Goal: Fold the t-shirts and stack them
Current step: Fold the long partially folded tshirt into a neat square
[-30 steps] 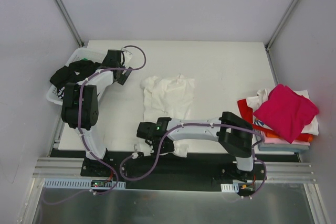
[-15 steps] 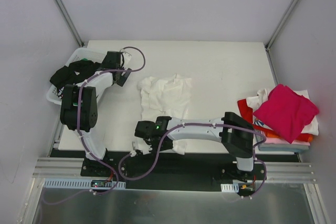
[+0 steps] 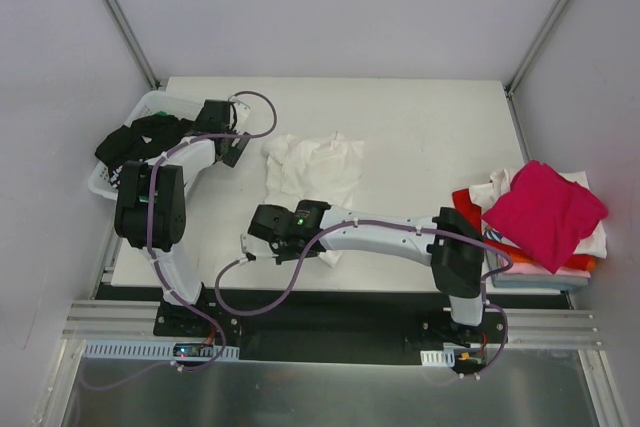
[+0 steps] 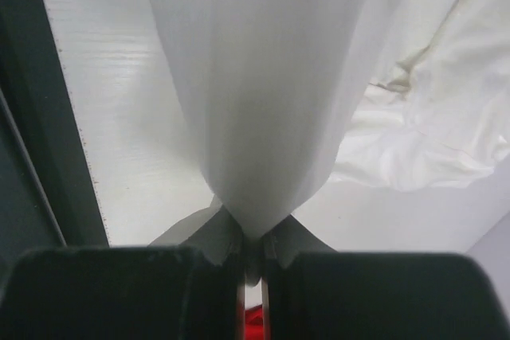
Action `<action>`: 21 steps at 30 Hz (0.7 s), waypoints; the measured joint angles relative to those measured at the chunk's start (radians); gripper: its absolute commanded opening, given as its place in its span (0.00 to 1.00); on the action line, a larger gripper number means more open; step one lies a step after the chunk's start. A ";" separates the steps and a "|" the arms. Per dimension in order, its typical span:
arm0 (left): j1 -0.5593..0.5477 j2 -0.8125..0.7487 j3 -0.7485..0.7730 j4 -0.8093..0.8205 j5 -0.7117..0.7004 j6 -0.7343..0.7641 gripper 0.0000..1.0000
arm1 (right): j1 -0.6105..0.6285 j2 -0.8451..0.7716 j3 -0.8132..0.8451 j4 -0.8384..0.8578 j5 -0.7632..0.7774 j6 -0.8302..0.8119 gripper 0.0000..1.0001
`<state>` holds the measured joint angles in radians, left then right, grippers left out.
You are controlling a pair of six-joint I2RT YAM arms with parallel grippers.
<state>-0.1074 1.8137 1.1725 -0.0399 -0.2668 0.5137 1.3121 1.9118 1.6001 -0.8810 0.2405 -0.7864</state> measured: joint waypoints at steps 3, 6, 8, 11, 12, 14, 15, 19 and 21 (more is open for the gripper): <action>0.000 0.000 -0.001 0.002 0.000 -0.003 0.99 | -0.006 -0.001 0.028 -0.004 0.042 -0.003 0.01; 0.000 0.000 -0.005 0.004 0.000 -0.006 0.99 | -0.023 -0.003 0.047 -0.006 0.075 -0.006 0.01; 0.000 0.000 -0.007 0.005 0.000 -0.007 0.99 | -0.042 -0.004 0.058 -0.007 0.098 -0.010 0.01; 0.000 0.000 -0.007 0.005 0.000 -0.008 0.99 | -0.079 -0.004 0.080 -0.009 0.130 -0.015 0.01; 0.000 0.000 -0.008 0.006 0.000 -0.008 0.99 | -0.092 -0.004 0.092 -0.009 0.141 -0.018 0.01; 0.000 0.000 -0.010 0.006 0.000 -0.009 0.99 | -0.114 -0.004 0.115 -0.010 0.156 -0.026 0.01; 0.000 0.000 -0.011 0.006 0.000 -0.008 0.99 | -0.127 -0.004 0.130 -0.010 0.166 -0.031 0.01; 0.000 0.000 -0.011 0.008 0.000 -0.009 0.99 | -0.168 -0.004 0.181 -0.008 0.195 -0.051 0.01; 0.000 0.000 -0.014 0.009 0.000 -0.008 0.99 | -0.185 -0.003 0.200 -0.006 0.206 -0.061 0.01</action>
<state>-0.1074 1.8137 1.1587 -0.0307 -0.2672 0.5053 1.1275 1.9087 1.8004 -0.8875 0.4469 -0.8478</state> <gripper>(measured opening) 0.993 0.059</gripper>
